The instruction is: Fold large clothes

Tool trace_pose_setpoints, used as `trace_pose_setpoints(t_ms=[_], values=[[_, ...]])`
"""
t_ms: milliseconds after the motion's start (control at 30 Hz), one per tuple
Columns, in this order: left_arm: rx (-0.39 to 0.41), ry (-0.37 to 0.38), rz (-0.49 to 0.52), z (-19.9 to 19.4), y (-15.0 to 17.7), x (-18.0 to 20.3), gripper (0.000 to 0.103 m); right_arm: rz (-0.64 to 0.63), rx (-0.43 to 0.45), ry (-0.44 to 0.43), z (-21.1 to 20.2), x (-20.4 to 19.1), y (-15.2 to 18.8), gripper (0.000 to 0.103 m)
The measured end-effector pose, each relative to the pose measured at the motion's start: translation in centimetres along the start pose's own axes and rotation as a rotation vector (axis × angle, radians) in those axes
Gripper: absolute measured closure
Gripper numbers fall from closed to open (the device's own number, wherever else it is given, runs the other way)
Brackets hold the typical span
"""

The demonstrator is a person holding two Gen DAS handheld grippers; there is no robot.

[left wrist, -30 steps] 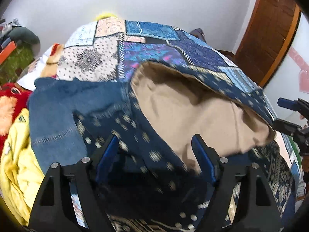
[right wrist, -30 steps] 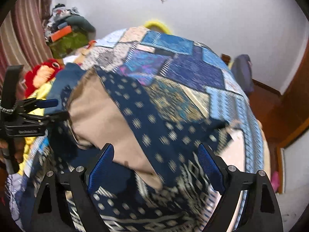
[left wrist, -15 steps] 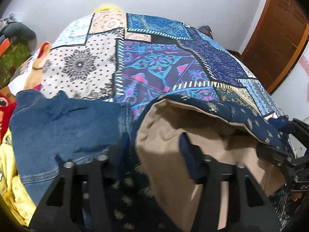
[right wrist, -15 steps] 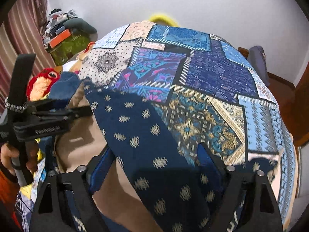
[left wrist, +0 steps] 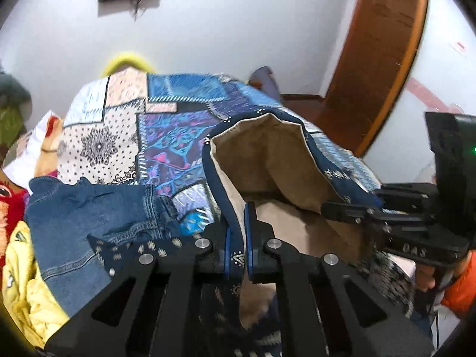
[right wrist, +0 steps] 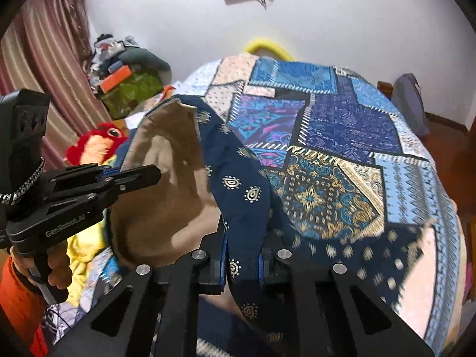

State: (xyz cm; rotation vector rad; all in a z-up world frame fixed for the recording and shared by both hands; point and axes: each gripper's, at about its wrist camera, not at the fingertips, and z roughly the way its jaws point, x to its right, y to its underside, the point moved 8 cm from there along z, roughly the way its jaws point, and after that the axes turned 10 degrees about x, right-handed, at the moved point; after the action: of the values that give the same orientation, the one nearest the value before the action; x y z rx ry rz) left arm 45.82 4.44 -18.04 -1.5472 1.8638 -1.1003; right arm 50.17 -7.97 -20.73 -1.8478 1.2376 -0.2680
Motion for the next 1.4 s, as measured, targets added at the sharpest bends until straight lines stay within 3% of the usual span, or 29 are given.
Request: trace_pose_setpoints(t_ms=[133,333,367,467,667,867,1100,1400], values=[[0.014,0.02,0.025,-3.9,0.8,1.9,0.095,0.004,0.017,-0.014,-4.5,-1.0,1.0,0.091],[-0.031,0.028,0.067,-8.5,3.9,4.1,0.093,0.014,0.004,-0.018,-9.9,-2.0,3.9,0.091],[-0.04,0.023,0.074,-9.0,4.5,4.3,0.085,0.013,-0.004,-0.018,-10.5,-2.2,4.4,0.091],[-0.038,-0.01,0.109,-10.9,6.1,5.0,0.043,0.003,-0.026,-0.004,-12.3,-2.6,6.0,0.091],[-0.003,-0.025,0.152,-14.0,6.8,6.0,0.039,-0.046,-0.062,0.017,-15.4,-3.5,8.1,0.091],[0.092,-0.034,0.124,-16.5,4.0,5.7,0.032,-0.089,-0.01,-0.009,-18.9,-4.3,7.6,0.091],[0.106,-0.094,0.099,-13.9,2.0,3.5,0.027,-0.117,0.028,0.026,-19.0,-4.3,6.0,0.091],[-0.056,-0.115,0.028,-3.7,2.6,-0.4,0.027,-0.036,-0.055,0.049,-12.4,-1.2,6.0,0.091]])
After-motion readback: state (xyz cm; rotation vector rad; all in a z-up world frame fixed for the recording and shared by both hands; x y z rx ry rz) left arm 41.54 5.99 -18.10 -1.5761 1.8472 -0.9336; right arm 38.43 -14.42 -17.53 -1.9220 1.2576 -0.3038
